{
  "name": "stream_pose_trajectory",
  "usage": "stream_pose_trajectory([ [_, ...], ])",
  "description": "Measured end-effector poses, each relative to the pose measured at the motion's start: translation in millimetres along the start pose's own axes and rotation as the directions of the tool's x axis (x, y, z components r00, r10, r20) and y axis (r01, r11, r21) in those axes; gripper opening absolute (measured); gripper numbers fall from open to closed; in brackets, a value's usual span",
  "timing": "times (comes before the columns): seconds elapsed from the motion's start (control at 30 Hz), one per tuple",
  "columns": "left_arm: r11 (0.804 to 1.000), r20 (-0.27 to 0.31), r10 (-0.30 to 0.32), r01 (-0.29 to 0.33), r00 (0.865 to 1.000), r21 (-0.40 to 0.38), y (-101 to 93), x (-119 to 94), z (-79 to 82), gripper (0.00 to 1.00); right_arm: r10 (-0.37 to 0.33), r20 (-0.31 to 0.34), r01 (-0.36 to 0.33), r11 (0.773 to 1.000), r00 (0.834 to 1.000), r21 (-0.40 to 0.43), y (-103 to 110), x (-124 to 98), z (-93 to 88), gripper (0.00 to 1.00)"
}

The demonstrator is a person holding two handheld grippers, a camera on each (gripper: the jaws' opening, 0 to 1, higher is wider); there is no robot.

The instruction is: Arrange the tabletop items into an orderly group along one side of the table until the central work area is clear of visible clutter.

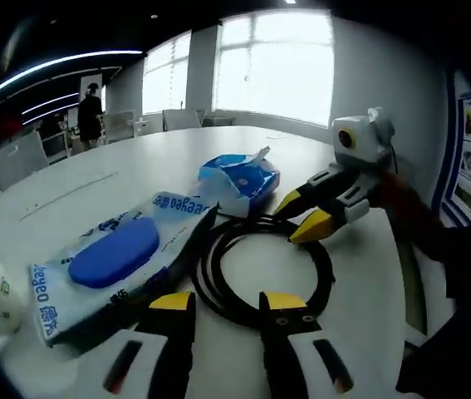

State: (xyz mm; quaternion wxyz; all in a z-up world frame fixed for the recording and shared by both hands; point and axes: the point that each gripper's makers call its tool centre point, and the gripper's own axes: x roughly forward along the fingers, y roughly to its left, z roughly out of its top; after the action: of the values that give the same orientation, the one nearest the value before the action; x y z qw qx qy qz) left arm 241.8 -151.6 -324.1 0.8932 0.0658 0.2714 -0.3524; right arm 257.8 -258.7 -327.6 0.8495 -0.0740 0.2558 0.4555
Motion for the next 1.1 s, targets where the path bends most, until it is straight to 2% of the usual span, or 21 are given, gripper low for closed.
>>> stream_pose_trajectory([
  [0.23, 0.999, 0.014, -0.010, 0.010, 1.000, -0.041, -2.4, 4, -0.2, 0.28, -0.001, 0.015, 0.000, 0.997, 1.000, 0.072, -3, 1, 0.6, 0.23],
  [0.33, 1.000, 0.020, 0.003, -0.002, 1.000, -0.027, -0.9, 5, 2.0, 0.20, -0.010, 0.018, 0.009, 0.997, 1.000, 0.081, -3, 1, 0.6, 0.18],
  [0.37, 0.999, 0.025, 0.031, -0.031, 0.999, 0.012, 3.0, 4, 4.0, 0.17, -0.011, 0.019, 0.009, 0.997, 1.000, 0.083, -3, 0, 0.6, 0.17],
  [0.4, 1.000, 0.019, 0.028, -0.029, 0.999, 0.013, 1.6, 3, 3.3, 0.13, -0.010, 0.019, 0.009, 0.997, 1.000, 0.081, -2, -1, 0.4, 0.15],
  [0.53, 0.999, 0.017, 0.038, -0.039, 0.999, 0.033, 2.7, 2, 3.3, 0.10, -0.020, 0.027, 0.019, 0.998, 0.999, 0.055, 2, -1, 1.4, 0.12],
  [0.67, 0.995, 0.023, 0.065, -0.066, 0.998, 0.076, 3.1, 0, 4.5, 0.06, -0.037, 0.039, 0.036, 0.999, 0.999, 0.029, -4, -1, 6.1, 0.08],
  [0.87, 0.992, 0.028, 0.073, -0.075, 0.997, 0.098, 4.5, -3, 5.6, 0.04, -0.053, 0.070, 0.051, 0.998, 0.996, 0.030, -7, -5, 13.2, 0.05],
  [1.1, 0.992, 0.065, 0.076, -0.082, 0.995, 0.101, 3.5, -14, 13.9, 0.03, -0.053, 0.111, 0.049, 0.998, 0.992, 0.035, -4, -15, 27.6, 0.03],
])
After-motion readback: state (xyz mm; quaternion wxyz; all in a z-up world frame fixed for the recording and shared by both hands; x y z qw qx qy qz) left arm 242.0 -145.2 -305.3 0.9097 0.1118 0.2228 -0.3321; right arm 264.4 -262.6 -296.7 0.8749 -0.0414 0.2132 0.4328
